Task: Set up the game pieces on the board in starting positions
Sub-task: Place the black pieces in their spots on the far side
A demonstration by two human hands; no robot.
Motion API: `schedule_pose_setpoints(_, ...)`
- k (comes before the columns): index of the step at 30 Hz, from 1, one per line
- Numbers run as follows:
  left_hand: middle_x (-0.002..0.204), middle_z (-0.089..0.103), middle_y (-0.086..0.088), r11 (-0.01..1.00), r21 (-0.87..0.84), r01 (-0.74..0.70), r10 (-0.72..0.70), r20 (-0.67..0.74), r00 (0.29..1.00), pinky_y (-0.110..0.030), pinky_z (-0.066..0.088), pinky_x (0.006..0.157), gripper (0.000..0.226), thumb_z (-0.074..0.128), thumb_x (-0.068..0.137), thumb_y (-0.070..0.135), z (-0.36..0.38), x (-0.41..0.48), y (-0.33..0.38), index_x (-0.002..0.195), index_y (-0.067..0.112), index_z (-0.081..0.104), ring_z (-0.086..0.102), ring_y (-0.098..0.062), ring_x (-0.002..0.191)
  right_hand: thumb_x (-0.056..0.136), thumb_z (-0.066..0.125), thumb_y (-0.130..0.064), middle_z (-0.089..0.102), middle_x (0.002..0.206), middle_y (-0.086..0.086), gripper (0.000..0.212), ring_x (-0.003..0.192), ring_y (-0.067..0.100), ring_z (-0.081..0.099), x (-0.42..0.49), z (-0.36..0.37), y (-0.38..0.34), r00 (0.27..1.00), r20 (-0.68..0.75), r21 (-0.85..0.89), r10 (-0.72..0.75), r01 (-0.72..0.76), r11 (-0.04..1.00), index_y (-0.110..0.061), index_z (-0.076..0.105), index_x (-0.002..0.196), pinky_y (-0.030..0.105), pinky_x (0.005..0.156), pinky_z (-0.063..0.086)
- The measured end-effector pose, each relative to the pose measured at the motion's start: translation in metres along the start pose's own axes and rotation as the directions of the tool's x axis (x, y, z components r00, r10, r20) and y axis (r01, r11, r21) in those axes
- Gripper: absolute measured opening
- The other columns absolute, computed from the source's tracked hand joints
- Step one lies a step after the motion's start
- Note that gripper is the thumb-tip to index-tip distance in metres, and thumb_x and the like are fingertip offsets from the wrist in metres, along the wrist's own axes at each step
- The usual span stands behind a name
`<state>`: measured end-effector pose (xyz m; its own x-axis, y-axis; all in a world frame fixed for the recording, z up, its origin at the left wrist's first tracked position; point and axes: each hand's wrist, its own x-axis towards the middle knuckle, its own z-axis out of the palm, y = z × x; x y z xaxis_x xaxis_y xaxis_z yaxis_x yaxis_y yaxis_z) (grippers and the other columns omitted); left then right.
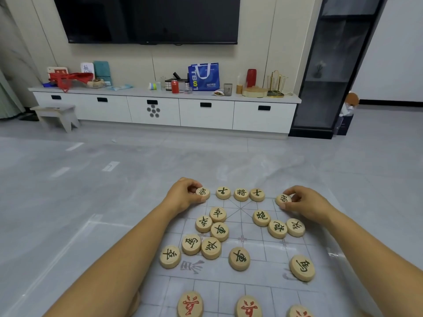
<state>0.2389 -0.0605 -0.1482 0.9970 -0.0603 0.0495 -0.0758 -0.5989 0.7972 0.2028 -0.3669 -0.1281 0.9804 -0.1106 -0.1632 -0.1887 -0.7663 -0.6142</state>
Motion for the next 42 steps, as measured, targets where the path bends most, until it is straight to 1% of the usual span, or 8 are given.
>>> schedule_pose_setpoints(5,0.107,0.048,-0.002,1.0,-0.003,-0.011,0.011,-0.035,0.999,-0.02,0.039,0.082,0.039,0.076,0.073,0.01,0.005,0.003,-0.003,0.11,0.009,0.064,0.05,-0.012,0.091,0.08,0.067,-0.039,0.055,0.103,-0.002,0.044,0.099,0.021,0.056,0.009,0.008,0.002,0.999,-0.031,0.021,0.041,-0.04,0.999,-0.032,0.054,0.122,0.039,0.091,0.045)
schedule_pose_setpoints(8,0.106,0.047,-0.002,1.0,-0.005,-0.005,0.004,-0.038,0.999,-0.021,0.04,0.085,0.041,0.076,0.073,0.011,0.005,0.003,-0.003,0.112,0.011,0.063,0.05,-0.012,0.092,0.079,0.068,-0.041,0.057,0.105,-0.001,0.043,0.101,0.023,0.058,0.011,0.011,0.004,0.998,-0.04,0.047,0.047,-0.045,0.998,-0.035,0.056,0.12,0.041,0.092,0.045)
schedule_pose_setpoints(12,0.103,0.047,-0.002,1.0,-0.029,0.002,-0.003,-0.032,0.999,-0.019,0.039,0.083,0.043,0.075,0.074,0.009,0.005,0.002,-0.003,0.114,0.009,0.06,0.049,-0.012,0.089,0.075,0.071,-0.043,0.06,0.122,0.007,0.042,0.109,0.025,0.057,0.014,0.015,0.005,0.997,-0.058,0.091,0.054,-0.048,0.995,-0.04,0.058,0.115,0.042,0.095,0.045)
schedule_pose_setpoints(16,0.104,0.047,-0.002,1.0,-0.025,-0.006,0.005,-0.028,1.0,-0.02,0.039,0.081,0.036,0.075,0.074,0.009,0.006,0.002,-0.003,0.108,0.011,0.061,0.048,-0.01,0.085,0.074,0.071,-0.043,0.056,0.131,0.008,0.043,0.117,0.027,0.053,0.02,0.016,0.007,0.998,-0.033,0.104,0.05,-0.047,0.994,-0.042,0.058,0.115,0.043,0.098,0.044)
schedule_pose_setpoints(20,0.105,0.046,-0.002,1.0,-0.006,-0.02,0.02,-0.044,0.999,-0.019,0.037,0.081,0.037,0.073,0.076,0.01,0.008,0.001,-0.003,0.111,0.011,0.061,0.048,-0.011,0.087,0.076,0.069,-0.044,0.053,0.133,0.01,0.044,0.119,0.028,0.051,0.023,0.018,0.009,0.997,-0.05,0.076,0.054,-0.05,0.996,-0.042,0.056,0.118,0.042,0.097,0.044)
schedule_pose_setpoints(30,0.104,0.045,-0.001,0.999,0.029,-0.042,0.044,-0.073,0.996,-0.02,0.037,0.079,0.035,0.072,0.078,0.017,0.012,0.001,-0.002,0.11,0.015,0.06,0.047,-0.012,0.088,0.073,0.068,-0.053,0.052,0.131,0.01,0.046,0.122,0.03,0.045,0.021,0.021,0.009,0.996,-0.074,0.031,0.053,-0.051,0.998,-0.048,0.054,0.116,0.045,0.1,0.041)
schedule_pose_setpoints(35,0.104,0.045,-0.001,0.998,0.039,-0.053,0.056,-0.07,0.996,-0.021,0.037,0.08,0.034,0.072,0.078,0.017,0.012,0.001,-0.003,0.109,0.016,0.06,0.047,-0.012,0.089,0.073,0.07,-0.049,0.052,0.129,0.01,0.044,0.121,0.03,0.045,0.021,0.021,0.009,0.995,-0.081,0.051,0.05,-0.046,0.998,-0.047,0.056,0.115,0.045,0.101,0.04)
schedule_pose_setpoints(42,0.103,0.045,-0.001,0.998,0.039,-0.056,0.059,-0.081,0.995,-0.022,0.039,0.08,0.034,0.073,0.078,0.018,0.012,0.001,-0.003,0.109,0.015,0.06,0.048,-0.013,0.09,0.072,0.07,-0.051,0.051,0.125,0.007,0.044,0.12,0.029,0.045,0.019,0.022,0.007,0.994,-0.09,0.039,0.059,-0.056,0.998,-0.048,0.056,0.114,0.045,0.101,0.039)
